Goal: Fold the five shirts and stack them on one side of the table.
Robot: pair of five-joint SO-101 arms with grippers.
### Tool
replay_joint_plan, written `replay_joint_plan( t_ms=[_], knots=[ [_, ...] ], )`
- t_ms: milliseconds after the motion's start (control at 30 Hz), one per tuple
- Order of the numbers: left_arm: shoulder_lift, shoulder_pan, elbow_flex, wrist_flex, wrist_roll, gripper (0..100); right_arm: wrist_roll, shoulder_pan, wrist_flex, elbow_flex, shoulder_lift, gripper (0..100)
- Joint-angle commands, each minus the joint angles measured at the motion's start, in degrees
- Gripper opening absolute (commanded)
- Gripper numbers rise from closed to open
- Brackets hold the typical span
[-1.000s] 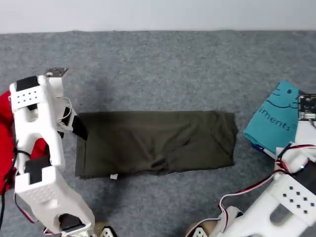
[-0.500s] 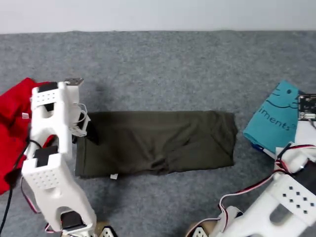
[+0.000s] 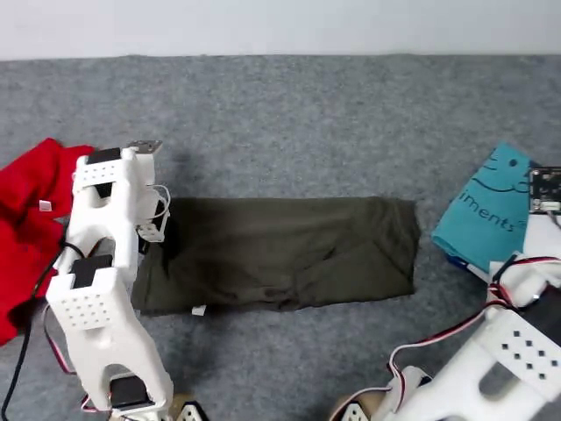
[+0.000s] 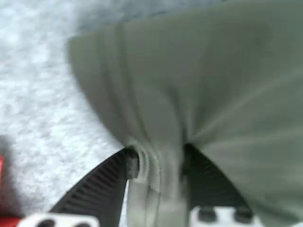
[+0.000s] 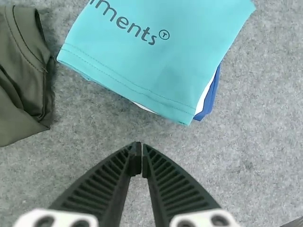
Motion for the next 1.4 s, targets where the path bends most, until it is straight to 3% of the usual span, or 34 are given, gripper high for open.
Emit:
replay_joint_plan(
  t_ms=[0, 333, 467, 733, 1033, 1367],
  knots=[
    [0.97, 0.26, 0.75, 0.62, -2.2, 1, 0.62, -0.22, -0.22, -0.44, -0.75, 1.1],
    [-5.71, -7.03, 0.57, 1.32, -2.29, 1, 0.62, -0.31, -0.22, -0.44, -0.75, 1.1],
    [-11.87, -5.89, 0.57, 4.84, -2.29, 1, 0.62, -0.31, -0.22, -0.44, -0.75, 1.1],
    [-26.2, 11.6, 0.75, 12.75, 2.55, 1, 0.62, -0.57, -0.22, -0.44, -0.75, 1.1],
    [-32.26, 33.85, 0.57, 12.75, 8.7, 1, 0.62, -0.57, -1.01, 1.32, -0.84, 1.1],
    [-32.26, 45.98, 0.48, 5.89, 8.35, 2, 0.62, -0.48, -3.03, 3.87, -0.84, 1.1]
  ],
)
